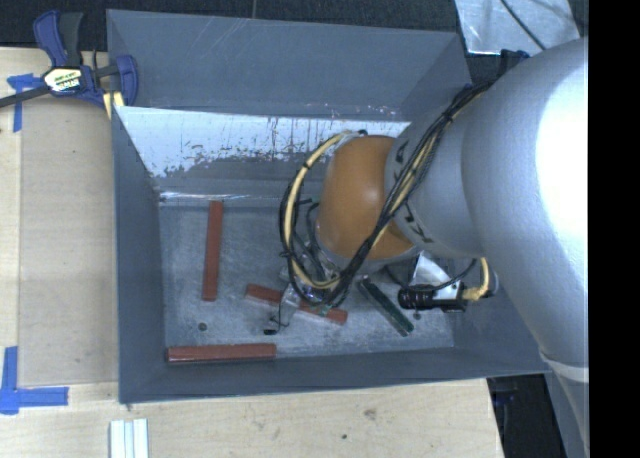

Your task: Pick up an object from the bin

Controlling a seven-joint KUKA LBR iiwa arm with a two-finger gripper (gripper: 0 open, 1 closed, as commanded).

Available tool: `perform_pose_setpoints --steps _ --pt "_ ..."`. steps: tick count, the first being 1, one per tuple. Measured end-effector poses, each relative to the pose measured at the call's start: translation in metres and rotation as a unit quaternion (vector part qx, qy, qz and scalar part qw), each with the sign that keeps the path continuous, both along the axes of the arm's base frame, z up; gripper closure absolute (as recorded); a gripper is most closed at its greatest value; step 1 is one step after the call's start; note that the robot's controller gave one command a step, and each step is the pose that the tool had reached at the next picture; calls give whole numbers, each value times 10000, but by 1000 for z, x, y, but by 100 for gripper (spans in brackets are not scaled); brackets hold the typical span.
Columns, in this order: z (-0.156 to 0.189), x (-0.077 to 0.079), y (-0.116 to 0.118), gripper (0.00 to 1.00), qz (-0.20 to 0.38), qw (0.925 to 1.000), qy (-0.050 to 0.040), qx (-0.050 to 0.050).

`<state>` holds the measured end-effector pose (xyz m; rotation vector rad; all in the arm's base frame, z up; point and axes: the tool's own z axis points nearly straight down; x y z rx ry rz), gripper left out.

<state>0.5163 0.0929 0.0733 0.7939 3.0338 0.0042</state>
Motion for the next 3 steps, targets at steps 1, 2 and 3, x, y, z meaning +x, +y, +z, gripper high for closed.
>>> perform_pose_setpoints --steps 1,2,3 --pt "-1 -1 0 100 -6 10000 8 0" --pt "32 0 -1 100 -4 10000 8 -4" --pt "131 3 -1 100 8 10000 -20 2"
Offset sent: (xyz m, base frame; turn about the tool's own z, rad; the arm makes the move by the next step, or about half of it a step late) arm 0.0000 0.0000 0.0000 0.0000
